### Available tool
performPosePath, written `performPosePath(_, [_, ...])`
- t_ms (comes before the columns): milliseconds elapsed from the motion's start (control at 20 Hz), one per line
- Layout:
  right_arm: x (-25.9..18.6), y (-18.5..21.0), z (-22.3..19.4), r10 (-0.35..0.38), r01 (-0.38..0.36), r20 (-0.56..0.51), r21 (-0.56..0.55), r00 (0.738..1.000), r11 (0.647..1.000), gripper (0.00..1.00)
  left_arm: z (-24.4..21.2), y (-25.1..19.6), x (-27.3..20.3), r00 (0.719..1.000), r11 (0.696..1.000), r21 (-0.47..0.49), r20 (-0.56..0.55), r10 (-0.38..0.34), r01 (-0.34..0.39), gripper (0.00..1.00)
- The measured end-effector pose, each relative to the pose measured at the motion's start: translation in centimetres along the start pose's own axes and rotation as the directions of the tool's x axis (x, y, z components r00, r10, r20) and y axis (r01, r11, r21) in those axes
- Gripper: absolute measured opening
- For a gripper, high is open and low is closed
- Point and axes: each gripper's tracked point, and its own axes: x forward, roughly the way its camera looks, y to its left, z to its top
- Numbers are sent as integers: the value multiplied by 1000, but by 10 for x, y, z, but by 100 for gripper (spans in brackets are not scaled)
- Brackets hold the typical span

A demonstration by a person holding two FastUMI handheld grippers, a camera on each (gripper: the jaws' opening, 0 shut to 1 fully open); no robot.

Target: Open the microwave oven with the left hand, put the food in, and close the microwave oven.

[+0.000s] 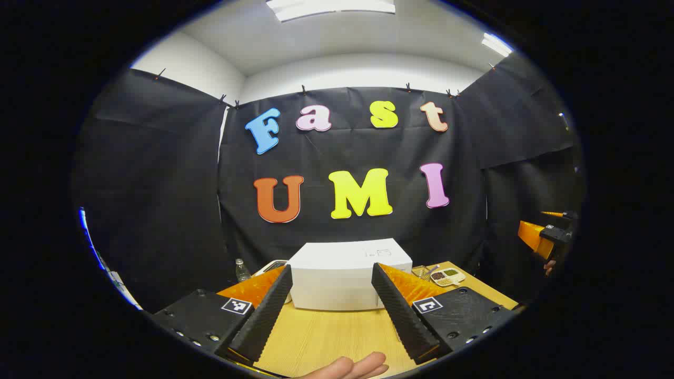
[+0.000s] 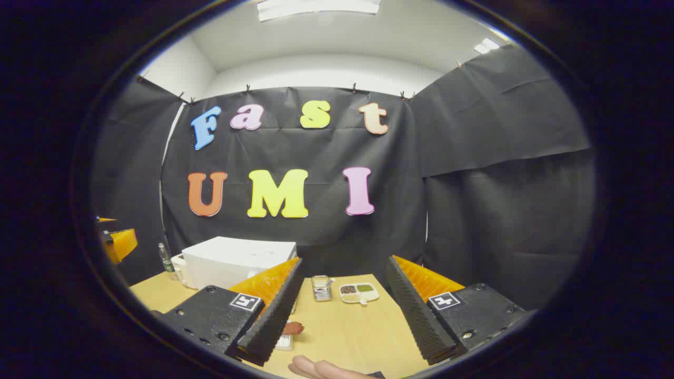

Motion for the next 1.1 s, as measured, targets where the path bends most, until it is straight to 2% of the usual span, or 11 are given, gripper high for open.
performPosePath(50, [-1, -1, 2, -4, 4, 9, -5, 1000, 1000, 90, 1, 3, 1, 1000, 1000, -10, 5, 2, -2, 95])
performPosePath(100, [-2, -4, 5, -10, 10, 19, -14, 1000, 1000, 100, 1, 6, 1, 1000, 1000, -16, 8, 6, -5, 95])
performPosePath(150, [-3, -6, 5, -15, 16, 25, -22, 1000, 1000, 90, 0, 8, 1, 1000, 1000, -21, 7, 9, -9, 95])
performPosePath(250, [-4, -8, 9, -18, 19, 39, -32, 999, 999, 90, -1, 12, 1, 1000, 1000, -19, 6, 13, -13, 95])
performPosePath(300, [-5, -9, 9, -18, 20, 42, -34, 999, 999, 100, -3, 11, 1, 1000, 1000, -13, 2, 13, -13, 95])
performPosePath(350, [-6, -10, 8, -17, 19, 42, -32, 999, 999, 90, -3, 12, 1, 1000, 1000, -11, 0, 14, -14, 95])
performPosePath(550, [-4, -13, 3, -10, 10, 25, -23, 1000, 1000, 90, -6, 11, 1, 1000, 999, -39, -9, 0, 0, 95])
performPosePath(600, [-3, -14, 2, -8, 9, 22, -23, 1000, 1000, 100, -6, 11, 2, 1000, 999, -41, -7, -1, 1, 95])
performPosePath(1000, [6, -18, -3, -7, 8, 18, -27, 1000, 1000, 100, -18, 0, 17, 1000, 1000, -15, -23, -16, 16, 95])
performPosePath(1050, [7, -16, -4, -2, 2, 14, -27, 1000, 1000, 90, -19, -4, 21, 999, 1000, -18, -30, -22, 22, 95])
performPosePath(1100, [8, -15, -5, 6, -6, 8, -29, 1000, 1000, 90, -21, -7, 25, 999, 999, -23, -33, -29, 28, 95])
